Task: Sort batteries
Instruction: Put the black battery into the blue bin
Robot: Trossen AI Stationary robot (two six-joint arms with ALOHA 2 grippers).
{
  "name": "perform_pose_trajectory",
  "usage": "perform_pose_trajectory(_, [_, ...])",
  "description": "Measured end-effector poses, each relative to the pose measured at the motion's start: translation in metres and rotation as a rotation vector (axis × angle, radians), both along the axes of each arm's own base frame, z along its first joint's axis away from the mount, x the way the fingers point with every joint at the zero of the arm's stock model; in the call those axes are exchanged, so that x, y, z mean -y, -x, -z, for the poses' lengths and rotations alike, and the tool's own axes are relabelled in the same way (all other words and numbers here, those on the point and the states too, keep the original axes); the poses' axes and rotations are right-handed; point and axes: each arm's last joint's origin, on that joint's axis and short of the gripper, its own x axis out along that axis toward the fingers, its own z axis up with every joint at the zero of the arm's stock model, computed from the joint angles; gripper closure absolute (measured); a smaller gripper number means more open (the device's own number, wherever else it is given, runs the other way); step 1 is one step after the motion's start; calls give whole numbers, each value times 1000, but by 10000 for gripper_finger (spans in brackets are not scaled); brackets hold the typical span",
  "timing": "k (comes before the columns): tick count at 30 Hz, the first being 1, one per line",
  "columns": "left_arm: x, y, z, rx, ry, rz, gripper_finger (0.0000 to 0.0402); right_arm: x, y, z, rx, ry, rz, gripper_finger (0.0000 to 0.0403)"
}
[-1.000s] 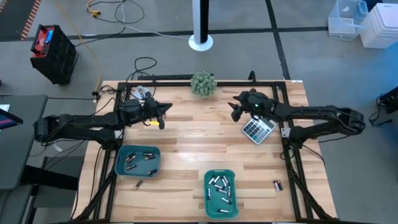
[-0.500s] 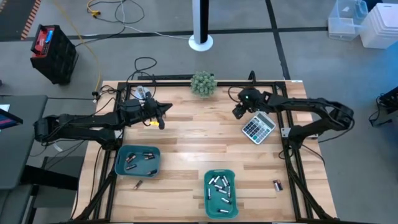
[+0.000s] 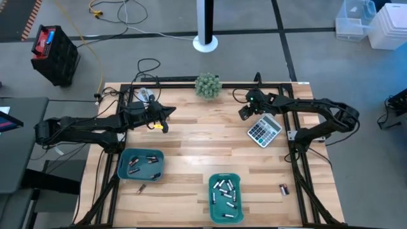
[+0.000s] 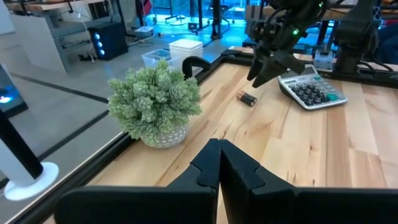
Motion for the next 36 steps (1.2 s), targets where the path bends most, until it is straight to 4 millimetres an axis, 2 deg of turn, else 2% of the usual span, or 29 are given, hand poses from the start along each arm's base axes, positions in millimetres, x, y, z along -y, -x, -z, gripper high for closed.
perform_pose_trajectory(10, [0, 0, 0, 2, -1, 0, 402, 1, 0, 1, -15, 14, 34, 191])
perform_pose_trajectory(26, [0, 0, 0, 3, -1, 0, 402, 9, -8, 27, -51, -20, 58, 191])
perform_pose_trajectory(36, [0, 0, 0, 2, -1, 0, 402, 10, -6, 32, -75, -37, 66, 192])
